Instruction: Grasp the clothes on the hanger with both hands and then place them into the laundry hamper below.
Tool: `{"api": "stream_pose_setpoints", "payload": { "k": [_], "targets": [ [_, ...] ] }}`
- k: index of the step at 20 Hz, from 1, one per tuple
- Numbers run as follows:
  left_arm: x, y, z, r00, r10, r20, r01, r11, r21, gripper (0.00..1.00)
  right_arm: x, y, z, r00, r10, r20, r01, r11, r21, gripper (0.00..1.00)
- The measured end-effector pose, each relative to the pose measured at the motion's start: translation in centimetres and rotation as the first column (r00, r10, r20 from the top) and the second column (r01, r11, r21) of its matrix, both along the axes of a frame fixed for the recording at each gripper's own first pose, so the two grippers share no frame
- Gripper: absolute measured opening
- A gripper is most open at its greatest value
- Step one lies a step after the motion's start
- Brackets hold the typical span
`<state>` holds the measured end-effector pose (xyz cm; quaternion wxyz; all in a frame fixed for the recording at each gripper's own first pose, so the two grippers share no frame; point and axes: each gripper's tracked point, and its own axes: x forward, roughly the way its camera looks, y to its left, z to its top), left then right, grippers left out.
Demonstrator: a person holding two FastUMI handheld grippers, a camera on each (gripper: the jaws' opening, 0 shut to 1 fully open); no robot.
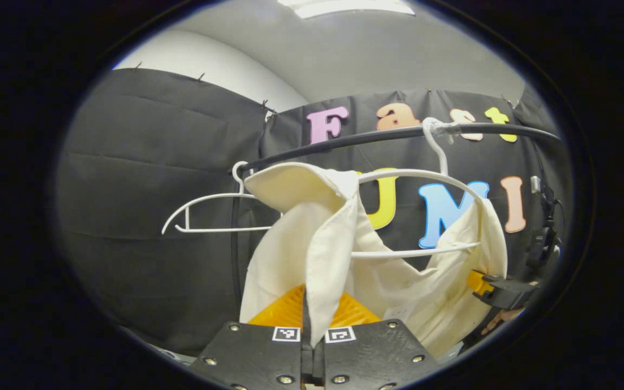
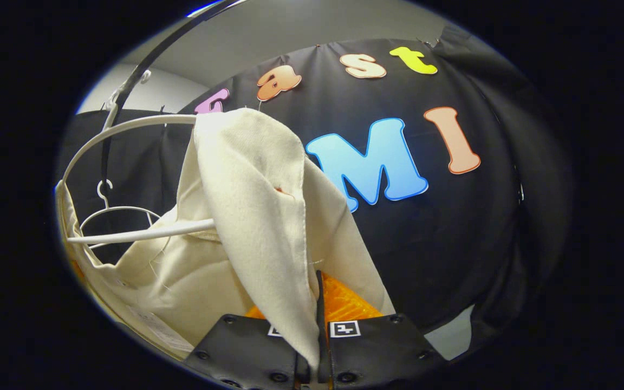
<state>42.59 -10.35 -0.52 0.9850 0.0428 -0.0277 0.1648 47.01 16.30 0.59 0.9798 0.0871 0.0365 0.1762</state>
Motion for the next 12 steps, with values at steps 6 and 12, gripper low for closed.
{"api": "stream_pose_setpoints", "payload": {
  "k": [6, 12],
  "targets": [
    [-0.7, -0.1, 1.5, 0.999, 0.013, 0.03, -0.014, 1.0, 0.021, 0.02, 0.3, -2.4, 2.2, 0.998, -0.057, 0.041, 0.054, 0.997, 0.062, 0.1],
    [-2.9, 2.4, 3.4, 0.994, 0.059, 0.087, -0.06, 0.998, -0.002, 0.02, 1.6, -4.4, 3.9, 0.991, -0.129, 0.04, 0.122, 0.982, 0.142, 0.1]
  ]
}}
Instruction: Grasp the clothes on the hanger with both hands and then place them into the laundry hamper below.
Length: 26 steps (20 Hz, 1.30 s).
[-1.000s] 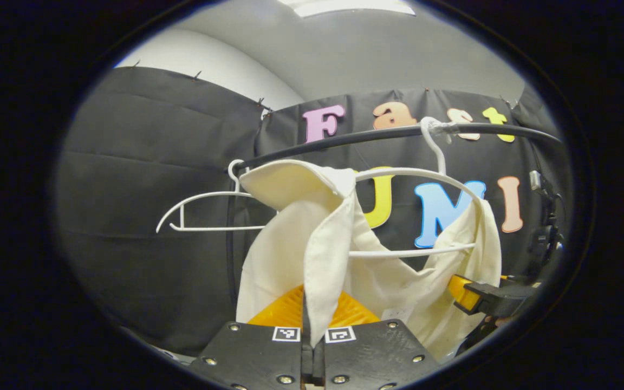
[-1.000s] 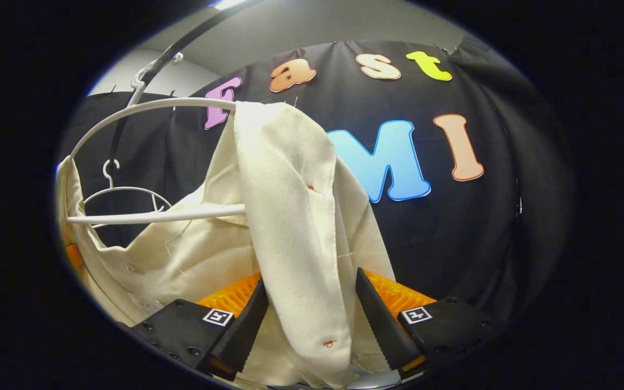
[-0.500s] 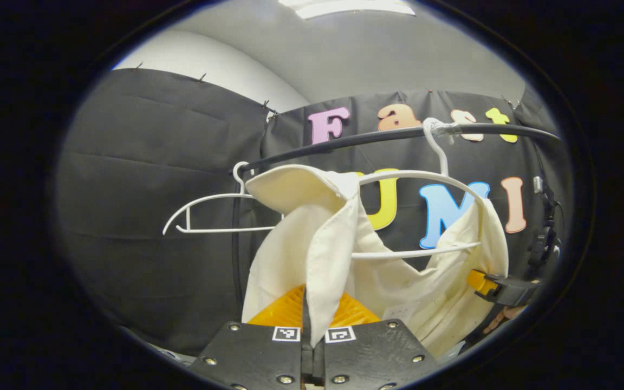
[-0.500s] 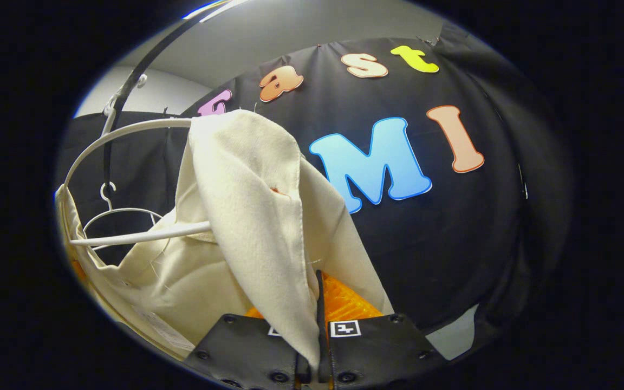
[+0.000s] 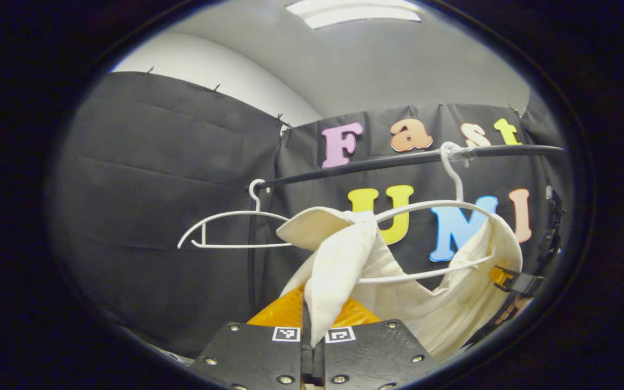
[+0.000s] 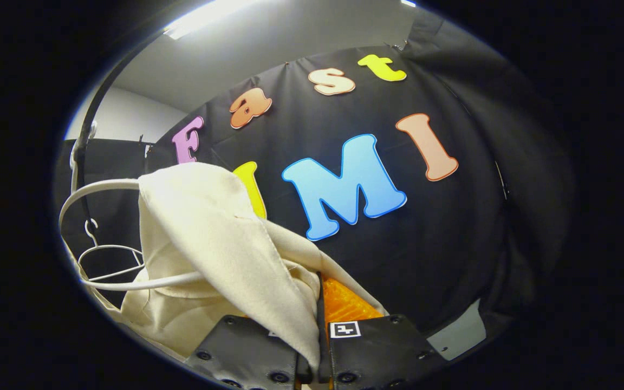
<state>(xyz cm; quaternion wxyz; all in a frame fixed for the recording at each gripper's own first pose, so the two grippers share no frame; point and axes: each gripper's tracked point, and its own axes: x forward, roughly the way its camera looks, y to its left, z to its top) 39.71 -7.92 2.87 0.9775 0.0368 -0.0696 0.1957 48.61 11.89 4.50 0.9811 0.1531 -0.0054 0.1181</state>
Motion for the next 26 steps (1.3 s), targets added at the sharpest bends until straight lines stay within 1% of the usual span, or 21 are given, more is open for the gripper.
{"api": "stream_pose_setpoints", "payload": {
  "k": [3, 4, 5, 8, 10, 12, 14, 16, 18, 19, 20, 22, 23, 26],
  "targets": [
    [-2.0, 2.6, 1.0, 1.0, 0.008, 0.027, -0.008, 1.0, -0.002, 0.02, 0.5, -0.5, 1.0, 1.0, -0.016, 0.025, 0.016, 1.0, 0.007, 0.1],
    [-2.0, 2.6, 1.6, 0.999, 0.001, 0.04, 0.0, 1.0, -0.011, 0.01, 0.7, -0.8, 1.5, 0.999, -0.023, 0.034, 0.023, 1.0, 0.015, 0.1],
    [-1.6, 2.7, 2.0, 0.999, 0.006, 0.05, -0.005, 1.0, -0.014, 0.03, 1.1, -1.1, 2.0, 0.999, -0.032, 0.039, 0.031, 0.999, 0.028, 0.1],
    [-0.7, 4.0, 3.3, 0.997, 0.022, 0.078, -0.021, 1.0, -0.013, 0.01, 2.1, -1.9, 2.8, 0.998, -0.056, 0.029, 0.054, 0.995, 0.078, 0.1],
    [-0.1, 4.5, 3.7, 0.995, 0.012, 0.097, -0.01, 1.0, -0.023, 0.01, 2.7, -2.2, 3.2, 0.999, -0.051, 0.008, 0.05, 0.991, 0.123, 0.1],
    [1.4, 4.8, 2.2, 0.998, -0.008, 0.069, 0.013, 0.997, -0.07, 0.0, 3.0, -2.3, 2.8, 0.999, -0.041, -0.017, 0.043, 0.988, 0.148, 0.1],
    [2.5, 5.6, 1.3, 0.998, -0.012, 0.064, 0.018, 0.995, -0.094, 0.01, 4.1, -3.0, 2.2, 0.998, -0.051, -0.036, 0.056, 0.987, 0.15, 0.1],
    [3.8, 6.1, 0.2, 0.999, -0.044, 0.03, 0.047, 0.991, -0.124, 0.01, 5.3, -3.3, 1.2, 0.996, -0.03, -0.082, 0.045, 0.983, 0.179, 0.1],
    [5.3, 6.3, -1.3, 0.996, -0.092, -0.006, 0.089, 0.976, -0.199, 0.01, 6.6, -3.7, 0.0, 0.989, -0.005, -0.145, 0.039, 0.972, 0.233, 0.1],
    [5.7, 6.8, -2.1, 0.994, -0.106, -0.019, 0.099, 0.967, -0.235, 0.02, 7.3, -4.4, -0.4, 0.986, -0.015, -0.166, 0.058, 0.965, 0.256, 0.1],
    [6.0, 7.0, -2.9, 0.994, -0.108, -0.029, 0.097, 0.96, -0.263, 0.02, 8.1, -5.4, -0.7, 0.983, -0.041, -0.179, 0.089, 0.959, 0.268, 0.11],
    [6.2, 7.0, -4.3, 0.992, -0.122, -0.043, 0.105, 0.952, -0.288, 0.01, 9.2, -7.1, -1.7, 0.978, -0.081, -0.194, 0.134, 0.95, 0.28, 0.1],
    [6.1, 6.6, -5.0, 0.99, -0.128, -0.051, 0.108, 0.952, -0.287, 0.02, 9.2, -7.8, -2.3, 0.974, -0.098, -0.203, 0.152, 0.95, 0.273, 0.1],
    [6.0, 5.3, -6.6, 0.986, -0.145, -0.081, 0.118, 0.955, -0.271, 0.01, 8.7, -9.1, -5.0, 0.965, -0.132, -0.225, 0.179, 0.963, 0.203, 0.1]
  ]
}}
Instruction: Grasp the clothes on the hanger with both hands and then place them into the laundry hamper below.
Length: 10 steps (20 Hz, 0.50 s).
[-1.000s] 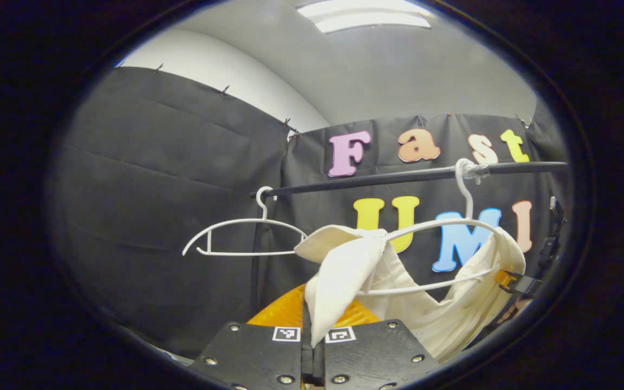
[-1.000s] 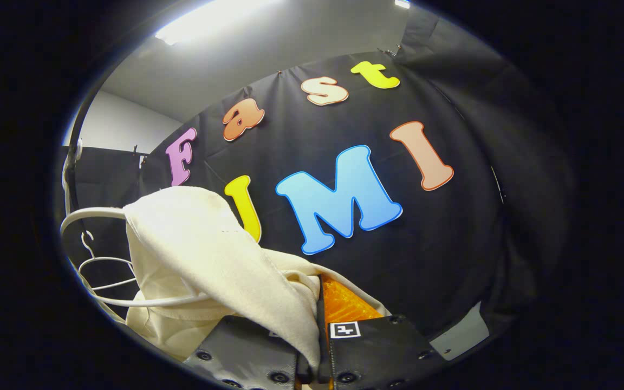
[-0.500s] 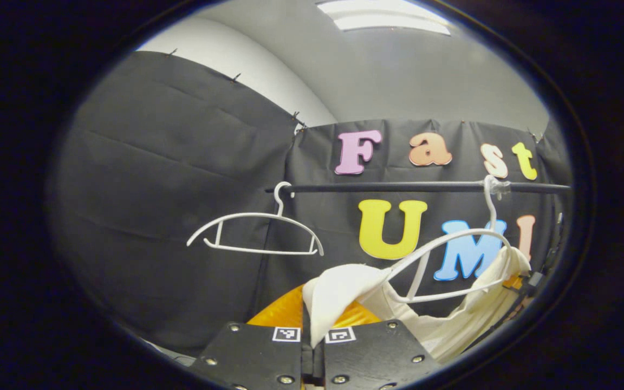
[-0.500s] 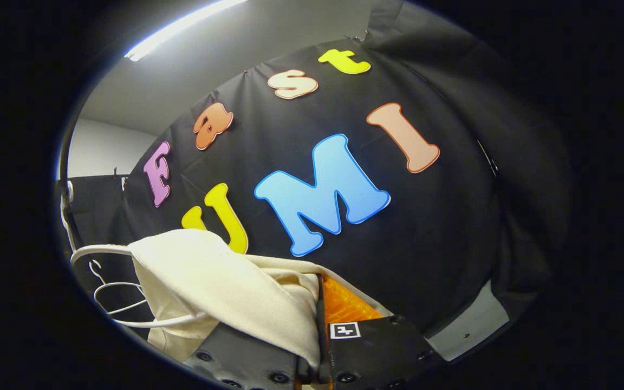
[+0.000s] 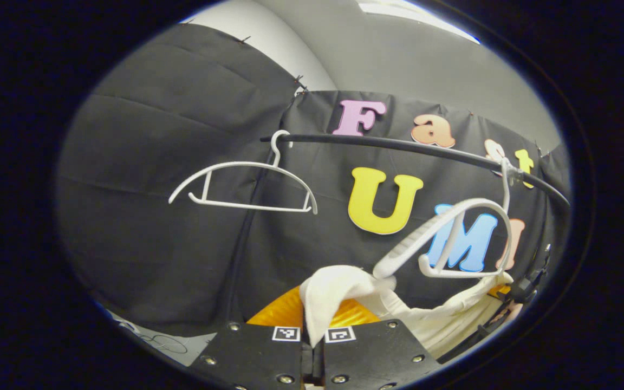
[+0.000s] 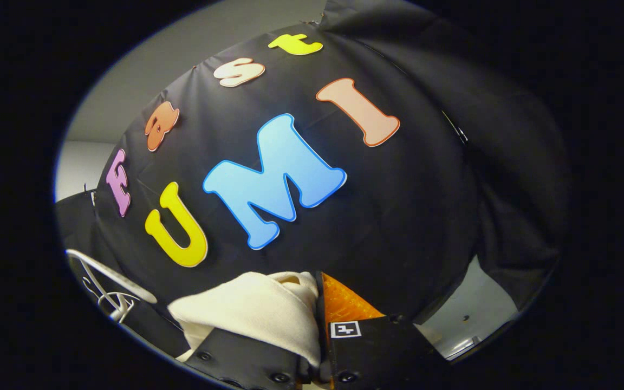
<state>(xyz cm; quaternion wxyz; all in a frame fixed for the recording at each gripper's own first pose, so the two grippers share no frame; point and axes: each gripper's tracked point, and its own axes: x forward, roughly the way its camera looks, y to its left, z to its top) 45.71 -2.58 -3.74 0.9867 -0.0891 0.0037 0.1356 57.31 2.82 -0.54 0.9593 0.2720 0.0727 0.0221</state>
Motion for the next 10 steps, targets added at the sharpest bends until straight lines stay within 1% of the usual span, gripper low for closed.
{"api": "stream_pose_setpoints", "payload": {
  "k": [5, 7, 8, 10],
  "targets": [
    [-1.6, -1.6, -4.0, 0.996, -0.035, -0.083, 0.036, 0.999, 0.016, 0.01, -3.9, -1.2, -1.7, 1.0, 0.002, 0.0, -0.002, 0.994, -0.112, 0.1],
    [-2.8, -2.2, -4.5, 0.994, -0.057, -0.098, 0.058, 0.998, 0.007, 0.01, -6.1, -1.7, -2.1, 1.0, 0.008, 0.0, -0.008, 0.99, -0.143, 0.1],
    [-3.4, -2.4, -4.7, 0.992, -0.066, -0.106, 0.068, 0.998, 0.018, 0.0, -7.1, -2.0, -2.3, 1.0, 0.005, 0.0, -0.005, 0.988, -0.156, 0.1],
    [-5.2, -3.0, -5.1, 0.988, -0.094, -0.12, 0.1, 0.994, 0.041, 0.02, -9.6, -2.5, -2.8, 1.0, -0.002, -0.004, 0.002, 0.984, -0.177, 0.1]
  ]
}}
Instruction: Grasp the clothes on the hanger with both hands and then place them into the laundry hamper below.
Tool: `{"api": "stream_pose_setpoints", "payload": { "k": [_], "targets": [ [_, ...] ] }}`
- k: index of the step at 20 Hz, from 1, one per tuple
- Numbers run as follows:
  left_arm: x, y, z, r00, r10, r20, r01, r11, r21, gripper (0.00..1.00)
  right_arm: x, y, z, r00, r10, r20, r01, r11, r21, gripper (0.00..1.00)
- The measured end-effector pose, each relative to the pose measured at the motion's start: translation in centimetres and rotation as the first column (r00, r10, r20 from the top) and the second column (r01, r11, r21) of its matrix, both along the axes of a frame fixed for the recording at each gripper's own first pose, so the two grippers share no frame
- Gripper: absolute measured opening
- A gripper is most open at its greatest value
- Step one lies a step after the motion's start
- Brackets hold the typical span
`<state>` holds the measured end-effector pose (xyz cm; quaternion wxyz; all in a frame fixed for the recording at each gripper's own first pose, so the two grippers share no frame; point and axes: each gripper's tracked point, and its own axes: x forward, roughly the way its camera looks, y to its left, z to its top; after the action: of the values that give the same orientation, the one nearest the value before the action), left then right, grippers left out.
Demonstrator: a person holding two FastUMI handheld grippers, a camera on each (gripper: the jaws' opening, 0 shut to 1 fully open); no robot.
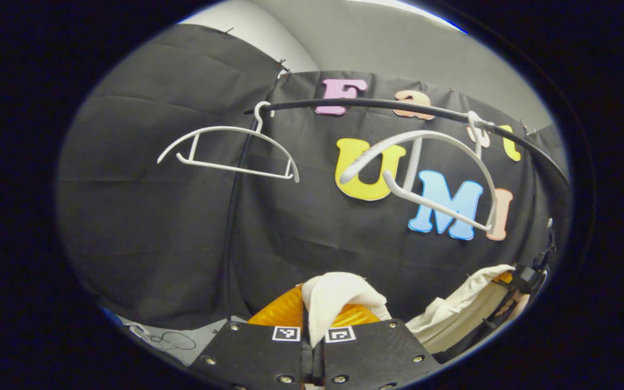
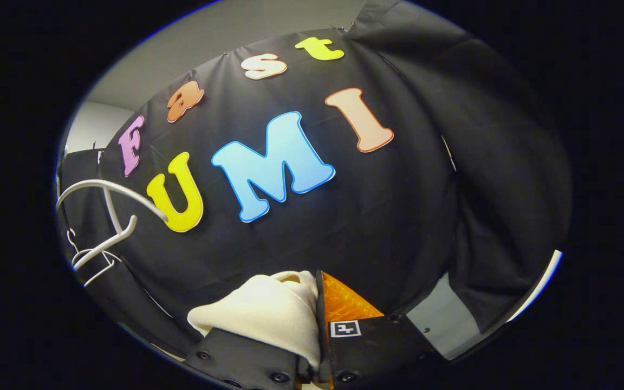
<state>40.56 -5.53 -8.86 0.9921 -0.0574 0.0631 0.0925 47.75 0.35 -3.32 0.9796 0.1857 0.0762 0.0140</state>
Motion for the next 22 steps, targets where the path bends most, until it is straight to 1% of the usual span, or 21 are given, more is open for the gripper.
{"api": "stream_pose_setpoints", "payload": {
  "k": [2, 5, 6, 8, 10, 12, 15, 18, 22],
  "targets": [
    [-1.9, -0.4, -0.3, 0.999, -0.038, -0.013, 0.038, 0.999, 0.011, 0.0, -3.0, -0.2, -0.5, 1.0, -0.012, -0.011, 0.012, 1.0, -0.023, 0.1],
    [-5.2, -0.5, 0.0, 0.992, -0.123, -0.028, 0.124, 0.992, 0.021, 0.02, -8.2, -0.2, -1.0, 0.999, -0.038, -0.024, 0.036, 0.998, -0.057, 0.1],
    [-6.3, -0.6, 0.1, 0.988, -0.153, -0.033, 0.153, 0.988, 0.02, 0.01, -10.1, -0.1, -1.0, 0.999, -0.044, -0.026, 0.042, 0.996, -0.073, 0.11],
    [-8.3, -0.8, 0.3, 0.978, -0.207, -0.038, 0.208, 0.978, 0.01, 0.01, -13.9, 0.4, -0.8, 0.998, -0.055, -0.02, 0.053, 0.993, -0.108, 0.11],
    [-10.2, -1.1, 0.5, 0.964, -0.262, -0.037, 0.263, 0.965, 0.01, 0.02, -17.4, 1.0, -0.4, 0.998, -0.066, -0.008, 0.064, 0.99, -0.124, 0.11],
    [-11.9, -0.8, 0.3, 0.95, -0.311, -0.038, 0.312, 0.95, 0.012, 0.01, -20.6, 2.1, -0.1, 0.998, -0.067, 0.004, 0.067, 0.988, -0.14, 0.11],
    [-14.8, 0.1, 0.6, 0.929, -0.368, -0.032, 0.369, 0.929, 0.023, 0.02, -25.1, 4.0, 0.5, 0.997, -0.067, 0.024, 0.07, 0.986, -0.153, 0.11],
    [-16.9, 1.7, 1.3, 0.912, -0.409, -0.032, 0.41, 0.911, 0.038, 0.02, -28.6, 6.9, 0.6, 0.999, -0.039, 0.026, 0.042, 0.985, -0.164, 0.1],
    [-17.2, 3.0, 1.7, 0.894, -0.448, -0.032, 0.449, 0.893, 0.039, 0.0, -32.1, 10.9, 0.1, 0.999, 0.051, -0.013, -0.053, 0.977, -0.209, 0.1]
  ]
}}
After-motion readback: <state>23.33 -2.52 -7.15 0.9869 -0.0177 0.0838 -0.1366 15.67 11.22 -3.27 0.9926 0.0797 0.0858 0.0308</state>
